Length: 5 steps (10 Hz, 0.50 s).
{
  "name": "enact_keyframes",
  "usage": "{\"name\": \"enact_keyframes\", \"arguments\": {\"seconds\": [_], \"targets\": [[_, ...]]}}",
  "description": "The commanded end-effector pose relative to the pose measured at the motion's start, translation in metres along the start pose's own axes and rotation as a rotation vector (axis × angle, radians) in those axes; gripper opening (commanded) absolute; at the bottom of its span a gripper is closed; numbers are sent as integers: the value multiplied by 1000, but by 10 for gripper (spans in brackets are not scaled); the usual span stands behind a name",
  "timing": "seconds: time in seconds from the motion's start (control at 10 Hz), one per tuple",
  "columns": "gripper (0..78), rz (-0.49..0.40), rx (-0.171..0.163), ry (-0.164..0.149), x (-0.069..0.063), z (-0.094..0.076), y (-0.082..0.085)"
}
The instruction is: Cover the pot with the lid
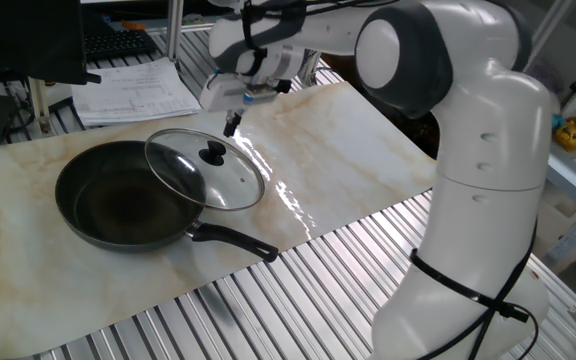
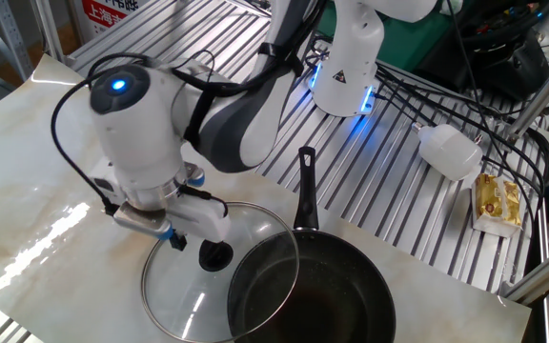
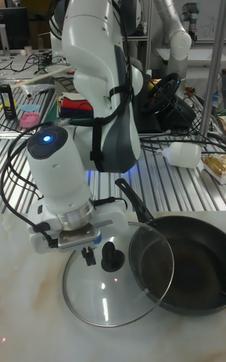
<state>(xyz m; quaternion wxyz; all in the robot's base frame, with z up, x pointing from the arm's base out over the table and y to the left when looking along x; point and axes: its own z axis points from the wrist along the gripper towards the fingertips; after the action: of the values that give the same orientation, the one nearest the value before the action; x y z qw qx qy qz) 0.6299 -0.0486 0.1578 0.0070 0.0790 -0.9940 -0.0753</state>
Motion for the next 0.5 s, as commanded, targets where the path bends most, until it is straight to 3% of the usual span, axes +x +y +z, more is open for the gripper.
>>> {"name": "enact_keyframes", "arguments": {"seconds": [0.1, 0.3, 0.5], "targets": [[0, 25, -39, 52, -6, -7, 14], [0, 32, -57, 53, -6, -9, 15], [0, 8, -86, 89, -6, -19, 14]]}}
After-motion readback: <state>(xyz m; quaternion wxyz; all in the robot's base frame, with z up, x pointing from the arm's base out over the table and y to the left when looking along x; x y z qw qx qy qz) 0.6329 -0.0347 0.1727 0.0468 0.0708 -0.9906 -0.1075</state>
